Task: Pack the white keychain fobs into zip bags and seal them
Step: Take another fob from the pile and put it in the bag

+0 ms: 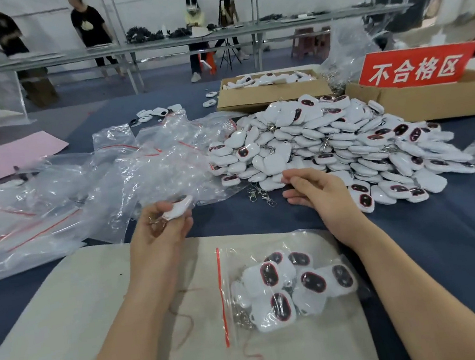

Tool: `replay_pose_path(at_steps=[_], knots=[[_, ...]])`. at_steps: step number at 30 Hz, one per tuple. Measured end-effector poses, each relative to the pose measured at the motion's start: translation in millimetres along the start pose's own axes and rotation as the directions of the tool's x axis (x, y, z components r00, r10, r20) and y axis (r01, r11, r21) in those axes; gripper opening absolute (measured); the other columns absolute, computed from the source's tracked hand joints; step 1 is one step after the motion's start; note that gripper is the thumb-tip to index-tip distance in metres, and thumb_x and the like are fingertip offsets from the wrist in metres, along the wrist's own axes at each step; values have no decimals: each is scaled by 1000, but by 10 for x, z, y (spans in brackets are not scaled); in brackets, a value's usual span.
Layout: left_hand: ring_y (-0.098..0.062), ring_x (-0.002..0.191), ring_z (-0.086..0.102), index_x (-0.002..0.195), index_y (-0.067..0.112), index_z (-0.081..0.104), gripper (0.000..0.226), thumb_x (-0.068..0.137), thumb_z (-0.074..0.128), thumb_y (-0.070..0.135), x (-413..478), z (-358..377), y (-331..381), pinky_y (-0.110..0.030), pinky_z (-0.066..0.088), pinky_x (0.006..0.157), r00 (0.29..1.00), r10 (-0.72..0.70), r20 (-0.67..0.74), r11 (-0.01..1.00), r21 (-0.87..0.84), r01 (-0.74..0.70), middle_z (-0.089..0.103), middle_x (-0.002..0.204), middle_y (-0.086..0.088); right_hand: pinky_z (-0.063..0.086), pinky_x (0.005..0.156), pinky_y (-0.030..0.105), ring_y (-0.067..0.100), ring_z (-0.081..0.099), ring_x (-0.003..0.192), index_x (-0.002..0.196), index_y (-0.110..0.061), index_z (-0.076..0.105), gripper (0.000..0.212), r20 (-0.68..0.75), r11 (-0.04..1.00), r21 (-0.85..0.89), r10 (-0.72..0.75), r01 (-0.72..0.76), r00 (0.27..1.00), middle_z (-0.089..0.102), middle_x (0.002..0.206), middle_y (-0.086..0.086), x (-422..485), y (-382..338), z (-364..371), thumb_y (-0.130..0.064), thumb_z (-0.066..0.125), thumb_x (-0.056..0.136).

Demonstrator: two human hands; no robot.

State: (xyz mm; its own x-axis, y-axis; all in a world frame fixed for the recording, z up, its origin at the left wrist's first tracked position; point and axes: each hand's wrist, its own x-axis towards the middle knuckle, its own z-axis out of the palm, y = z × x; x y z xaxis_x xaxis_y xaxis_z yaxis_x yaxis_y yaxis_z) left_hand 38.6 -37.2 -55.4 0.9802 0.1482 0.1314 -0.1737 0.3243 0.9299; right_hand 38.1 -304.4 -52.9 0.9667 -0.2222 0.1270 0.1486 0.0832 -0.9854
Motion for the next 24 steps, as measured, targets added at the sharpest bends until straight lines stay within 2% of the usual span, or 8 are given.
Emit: replay_pose_path(at_steps=[5, 7, 9, 13, 15, 18, 21, 24], knots=[[-12, 75, 71, 93, 24, 67, 18, 97, 65, 6, -361, -108, 23, -18, 56, 68, 1000, 13, 14, 974, 224, -16, 73, 84, -1, 57, 74, 19, 14, 71, 83, 101, -20, 74, 22, -37, 1000, 22, 0, 1, 999, 77, 96, 0, -187, 15, -63, -7, 56, 100], [-12, 76, 65, 100, 26, 67, 16, 98, 63, 10, -518, -88, 27, -25, 55, 70, 997, -62, 44, 977, 205, 52, 71, 82, 2, 57, 74, 19, 14, 71, 83, 104, -18, 73, 20, -52, 1000, 29, 2, 0, 999, 77, 97, 0, -289, 18, -104, -8, 56, 100], [-12, 76, 63, 105, 24, 65, 16, 99, 61, 10, -640, -90, 46, -27, 54, 74, 997, -52, 52, 966, 255, 37, 70, 79, 4, 56, 73, 18, 12, 71, 83, 105, -17, 73, 20, -66, 999, 37, 1, 1, 998, 77, 97, 1, -398, 11, -140, -8, 56, 100], [-8, 63, 60, 104, 29, 62, 17, 101, 56, 14, -806, -162, 110, -20, 40, 44, 999, -36, 35, 934, 356, 21, 70, 75, 3, 56, 72, 18, 12, 71, 83, 103, -17, 73, 21, -104, 1000, 26, 6, -3, 995, 77, 95, 1, -610, -42, -180, -6, 56, 100], [-11, 48, 48, 104, 33, 63, 24, 102, 53, 11, -851, -208, 119, -17, 30, 37, 999, -43, 33, 934, 355, 28, 64, 69, 2, 55, 72, 17, 11, 71, 83, 101, -20, 74, 22, -113, 1000, -24, -2, -1, 994, 77, 94, -3, -707, -69, -173, -7, 56, 100], [-16, 52, 44, 116, 40, 59, 32, 103, 53, 12, -879, -222, 130, -25, 36, 39, 999, -16, 52, 918, 397, -6, 63, 74, 6, 53, 75, 16, 5, 70, 91, 101, -30, 75, 25, -102, 985, -173, -24, 6, 994, 76, 100, -10, -881, -85, -154, -12, 57, 99], [-17, 72, 58, 132, 42, 50, 38, 102, 57, 20, -882, -217, 123, -35, 47, 62, 999, -14, 35, 892, 453, -3, 66, 88, 8, 49, 73, 17, -3, 64, 92, 104, -40, 72, 21, -8, 927, -366, -94, 85, 996, 71, 103, -22, -1064, -67, -116, -24, 58, 99], [-5, 72, 59, 131, 38, 56, 32, 101, 57, 27, -884, -231, 116, -29, 46, 65, 997, 6, 83, 836, 546, -50, 67, 86, 15, 46, 85, 18, -5, 59, 99, 106, -40, 70, 21, 43, 843, -521, -135, 138, 990, 66, 106, -25, -1128, -50, -72, -25, 57, 99]])
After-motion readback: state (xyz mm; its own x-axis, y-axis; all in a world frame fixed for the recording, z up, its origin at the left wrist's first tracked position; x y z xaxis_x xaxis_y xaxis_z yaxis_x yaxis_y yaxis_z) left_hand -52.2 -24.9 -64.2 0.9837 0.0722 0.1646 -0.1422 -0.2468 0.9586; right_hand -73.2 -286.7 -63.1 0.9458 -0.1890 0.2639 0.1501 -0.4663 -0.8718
